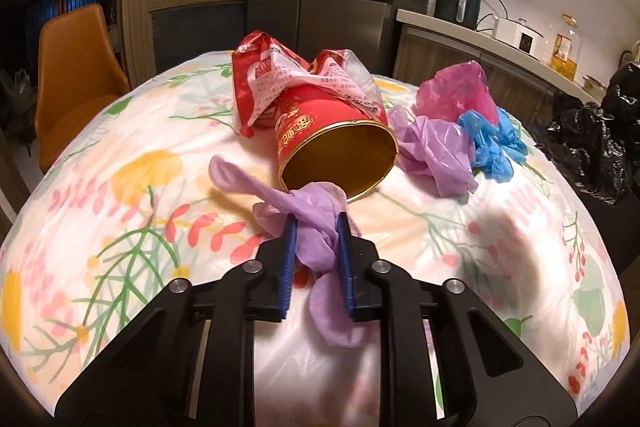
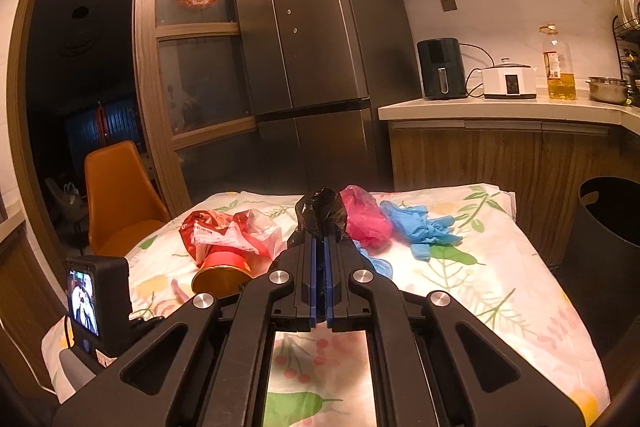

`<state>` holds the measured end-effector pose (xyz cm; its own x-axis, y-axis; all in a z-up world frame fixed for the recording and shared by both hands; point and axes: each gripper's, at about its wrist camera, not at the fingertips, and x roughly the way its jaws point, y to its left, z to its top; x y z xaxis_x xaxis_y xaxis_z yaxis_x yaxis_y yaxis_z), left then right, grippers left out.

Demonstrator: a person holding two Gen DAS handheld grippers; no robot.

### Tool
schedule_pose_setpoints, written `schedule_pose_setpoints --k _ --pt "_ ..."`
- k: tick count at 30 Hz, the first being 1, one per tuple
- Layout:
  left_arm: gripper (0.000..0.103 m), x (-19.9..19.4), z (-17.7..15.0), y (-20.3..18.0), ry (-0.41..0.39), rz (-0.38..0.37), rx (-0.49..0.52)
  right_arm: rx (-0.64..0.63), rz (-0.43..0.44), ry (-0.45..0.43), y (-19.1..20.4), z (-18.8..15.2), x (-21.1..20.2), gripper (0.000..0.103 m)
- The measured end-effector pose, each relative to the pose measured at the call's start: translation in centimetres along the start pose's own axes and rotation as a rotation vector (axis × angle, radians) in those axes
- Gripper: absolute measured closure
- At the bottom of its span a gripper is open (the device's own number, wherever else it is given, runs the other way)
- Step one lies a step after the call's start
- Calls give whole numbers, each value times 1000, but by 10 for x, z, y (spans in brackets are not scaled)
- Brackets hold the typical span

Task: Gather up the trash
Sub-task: 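Grasp the purple glove with the left tool while the right tool holds the black bag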

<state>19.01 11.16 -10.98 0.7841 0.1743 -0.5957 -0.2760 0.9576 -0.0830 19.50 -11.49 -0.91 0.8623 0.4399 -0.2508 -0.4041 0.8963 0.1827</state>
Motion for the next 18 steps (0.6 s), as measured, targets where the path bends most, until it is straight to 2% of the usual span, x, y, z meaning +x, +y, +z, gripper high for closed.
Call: schedule_pose_setpoints --k 6,18 --pt "94 -11 1 -3 -26 -12 -1 1 -18 -14 -6 3 -13 99" --pt "96 -65 16 -31 -128 -102 -5 16 -58 -41 -26 9 -41 99"
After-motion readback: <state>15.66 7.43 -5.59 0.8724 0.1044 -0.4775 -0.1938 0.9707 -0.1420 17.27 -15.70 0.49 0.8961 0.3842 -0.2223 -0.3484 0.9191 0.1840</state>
